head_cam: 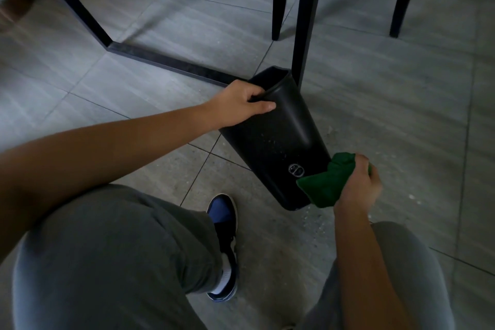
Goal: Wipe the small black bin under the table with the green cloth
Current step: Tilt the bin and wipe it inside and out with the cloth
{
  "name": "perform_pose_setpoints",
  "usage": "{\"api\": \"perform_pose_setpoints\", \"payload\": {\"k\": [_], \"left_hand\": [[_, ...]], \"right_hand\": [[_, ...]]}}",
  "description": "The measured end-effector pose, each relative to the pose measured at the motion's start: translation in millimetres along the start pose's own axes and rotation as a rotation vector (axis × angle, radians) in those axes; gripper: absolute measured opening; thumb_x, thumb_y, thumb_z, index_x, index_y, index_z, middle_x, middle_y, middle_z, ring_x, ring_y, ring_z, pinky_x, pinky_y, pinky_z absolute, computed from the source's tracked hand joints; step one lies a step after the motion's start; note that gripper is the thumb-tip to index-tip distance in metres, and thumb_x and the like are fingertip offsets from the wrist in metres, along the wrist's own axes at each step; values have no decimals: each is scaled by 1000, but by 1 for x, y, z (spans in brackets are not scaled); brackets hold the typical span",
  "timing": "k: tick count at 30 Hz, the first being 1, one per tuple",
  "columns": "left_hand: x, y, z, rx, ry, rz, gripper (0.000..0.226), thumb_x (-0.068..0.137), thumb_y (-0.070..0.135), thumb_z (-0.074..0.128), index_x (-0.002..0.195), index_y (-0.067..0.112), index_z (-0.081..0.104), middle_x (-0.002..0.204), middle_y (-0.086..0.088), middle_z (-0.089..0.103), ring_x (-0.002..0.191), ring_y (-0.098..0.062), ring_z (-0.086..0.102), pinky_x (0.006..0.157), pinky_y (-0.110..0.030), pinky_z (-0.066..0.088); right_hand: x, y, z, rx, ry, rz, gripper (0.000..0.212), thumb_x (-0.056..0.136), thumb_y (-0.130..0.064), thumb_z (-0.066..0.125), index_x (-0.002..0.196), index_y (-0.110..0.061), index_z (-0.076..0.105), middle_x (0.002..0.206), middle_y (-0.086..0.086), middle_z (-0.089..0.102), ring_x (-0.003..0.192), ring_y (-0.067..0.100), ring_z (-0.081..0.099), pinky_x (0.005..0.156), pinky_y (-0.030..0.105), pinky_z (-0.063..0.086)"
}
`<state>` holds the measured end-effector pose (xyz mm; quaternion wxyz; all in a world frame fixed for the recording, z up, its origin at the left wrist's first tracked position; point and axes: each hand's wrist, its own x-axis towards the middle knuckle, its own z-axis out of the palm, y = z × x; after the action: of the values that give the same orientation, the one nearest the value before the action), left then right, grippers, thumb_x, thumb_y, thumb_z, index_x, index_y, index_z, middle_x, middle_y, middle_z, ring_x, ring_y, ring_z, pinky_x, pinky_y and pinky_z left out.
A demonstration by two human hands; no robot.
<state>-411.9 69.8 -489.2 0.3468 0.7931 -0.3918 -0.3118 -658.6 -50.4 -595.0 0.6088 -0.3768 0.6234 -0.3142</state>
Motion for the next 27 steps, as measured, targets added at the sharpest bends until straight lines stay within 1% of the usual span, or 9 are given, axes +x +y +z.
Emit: {"api": "perform_pose_setpoints", "payload": {"k": [3,5,8,10,12,15,18,23,27], "left_hand": [[-3,4,-3,-53,-172,11,24,99,19,65,120,9,70,114,-7,74,99,-9,72,86,-19,56],[-3,4,-3,37,-246,-6,23,102,28,60,122,18,68,114,3,73,99,-1,69,89,-16,53],[-2,3,-1,165,-224,-59,26,103,44,53,110,24,70,106,8,71,98,0,65,95,-23,52],[-2,3,0,161,-210,-82,20,102,46,53,104,32,67,102,13,68,96,3,62,89,-18,49],[-4,4,0,138,-200,-91,27,100,50,54,116,32,65,107,14,68,101,2,61,91,-19,46],[-7,5,-5,147,-301,-154,58,97,60,52,142,23,54,129,7,63,115,-9,58,102,-25,42],[-10,6,-7,159,-368,-221,58,100,58,45,146,21,50,126,7,59,113,-11,55,98,-24,37],[-7,4,-3,104,-192,-136,54,101,53,49,143,19,55,128,3,64,115,-13,60,99,-24,44],[-5,8,0,54,-191,-149,50,99,56,52,125,18,69,109,3,74,96,-6,71,92,-22,53]], "right_hand": [[-1,0,1,-5,-13,-42,20,80,-43,75,88,-26,69,95,7,74,92,33,74,81,51,64],[-1,2,2,-8,-27,-61,16,81,-34,76,91,-26,67,94,6,72,92,33,73,82,53,64],[-2,3,2,-7,-44,-78,11,84,-26,73,88,-31,64,91,3,69,88,30,70,83,55,63],[-2,5,2,-3,-54,-86,11,85,-23,70,87,-31,64,89,3,68,87,31,69,82,55,63],[-1,8,4,-1,-60,-90,11,81,-24,68,91,-28,65,92,6,69,91,35,70,83,57,62],[-2,13,7,-33,-77,-103,35,75,-30,65,109,-21,66,102,11,70,97,37,70,87,55,61],[-4,17,8,-60,-81,-117,42,76,-31,62,117,-20,65,106,12,71,99,35,69,89,53,60],[0,10,2,85,-50,-7,23,84,-16,60,103,-15,73,97,11,72,88,32,69,76,43,61],[1,-6,-3,125,-69,-25,12,81,-16,61,81,-20,73,84,6,69,79,28,65,70,40,56]]}}
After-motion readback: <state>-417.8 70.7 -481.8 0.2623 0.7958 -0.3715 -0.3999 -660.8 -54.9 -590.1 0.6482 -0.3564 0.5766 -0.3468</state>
